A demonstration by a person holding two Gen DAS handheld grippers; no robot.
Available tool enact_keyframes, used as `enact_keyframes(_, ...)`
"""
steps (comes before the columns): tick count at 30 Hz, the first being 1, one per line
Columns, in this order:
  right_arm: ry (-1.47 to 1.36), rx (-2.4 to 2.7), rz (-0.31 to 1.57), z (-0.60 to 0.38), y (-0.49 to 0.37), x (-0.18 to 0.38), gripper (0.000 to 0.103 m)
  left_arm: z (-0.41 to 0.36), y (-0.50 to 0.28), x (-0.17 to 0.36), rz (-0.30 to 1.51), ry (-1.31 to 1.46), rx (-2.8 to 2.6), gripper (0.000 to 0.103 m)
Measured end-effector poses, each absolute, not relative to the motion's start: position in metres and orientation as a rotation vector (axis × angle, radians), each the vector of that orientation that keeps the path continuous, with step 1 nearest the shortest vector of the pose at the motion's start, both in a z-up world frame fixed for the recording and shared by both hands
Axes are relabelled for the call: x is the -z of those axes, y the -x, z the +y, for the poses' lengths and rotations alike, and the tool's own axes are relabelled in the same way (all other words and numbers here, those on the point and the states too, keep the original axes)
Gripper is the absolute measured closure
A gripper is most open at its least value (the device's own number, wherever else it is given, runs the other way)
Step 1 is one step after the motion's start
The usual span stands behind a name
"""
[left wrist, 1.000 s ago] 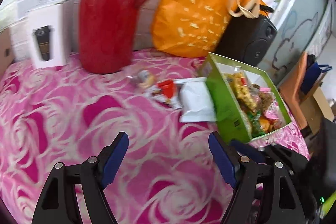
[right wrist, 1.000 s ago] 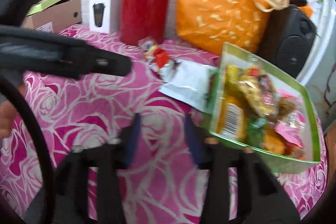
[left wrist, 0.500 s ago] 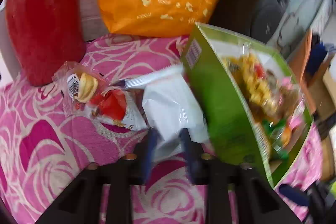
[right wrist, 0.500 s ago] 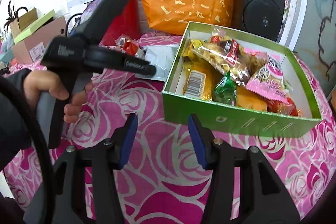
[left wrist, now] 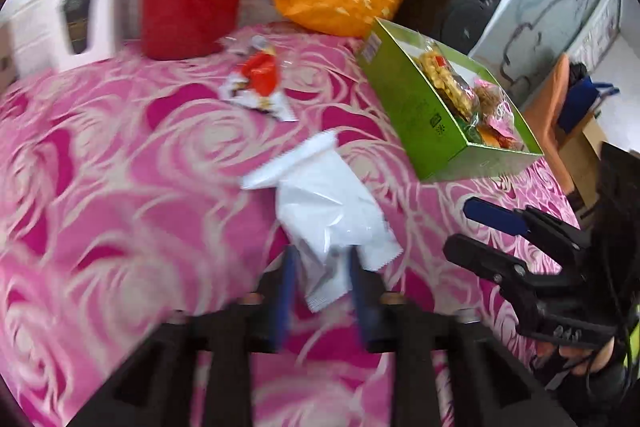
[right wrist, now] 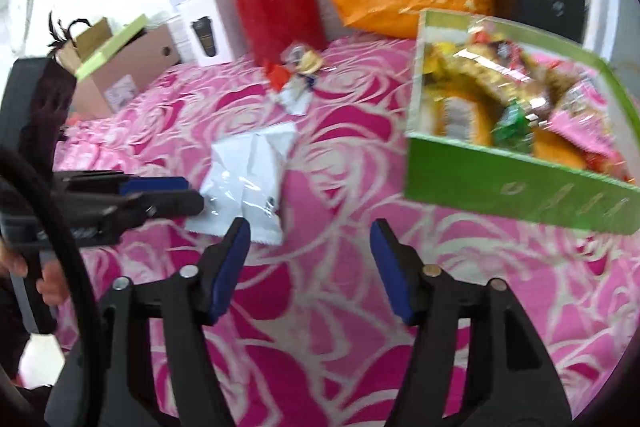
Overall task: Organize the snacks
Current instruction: 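Grasp the white sealed snack pack with the left gripper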
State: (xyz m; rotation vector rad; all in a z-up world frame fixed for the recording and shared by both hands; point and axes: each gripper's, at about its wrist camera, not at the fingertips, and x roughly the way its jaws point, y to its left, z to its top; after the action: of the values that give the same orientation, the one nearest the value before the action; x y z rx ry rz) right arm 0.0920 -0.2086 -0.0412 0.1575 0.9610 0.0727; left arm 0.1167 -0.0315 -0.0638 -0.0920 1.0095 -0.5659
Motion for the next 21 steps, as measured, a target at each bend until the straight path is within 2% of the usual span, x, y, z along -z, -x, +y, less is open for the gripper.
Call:
enact_keyframes(1,-0.169,-0.085,0.964,-0.207,-0.094,0.043,0.039,-0.026,-0.114,0.06,0.995,0.103,0.55,0.039)
enact_keyframes(2,-0.183,-0.098,0.969,-0.205,-0.096,0.044,0.039,-0.024,-0.113,0.057,0.974,0.119,0.531,0.038)
enact_keyframes(7,-0.193,-0.145,0.991,-0.194,-0.106,0.052,0.039,-0.024,-0.14,0.059,1.019,0.244,0.54,0.038)
enact_keyframes(14,-0.218,-0.188,1.03,-0.189,-0.119,0.068,0.039,-0.044,-0.148,0.074,1.078,0.252,0.575,0.039)
enact_keyframes(16,-0.244,-0.205,1.043,-0.188,-0.125,0.075,0.039,-0.047,-0.149,0.074,1.077,0.248,0.575,0.05)
enact_keyframes(18,-0.264,-0.214,1.041,-0.188,-0.128,0.077,0.057,-0.048,-0.149,0.076,1.085,0.221,0.577,0.072)
enact_keyframes(21,-0.277,-0.207,1.039,-0.187,-0.125,0.073,0.06,-0.05,-0.148,0.077,1.081,0.213,0.569,0.076)
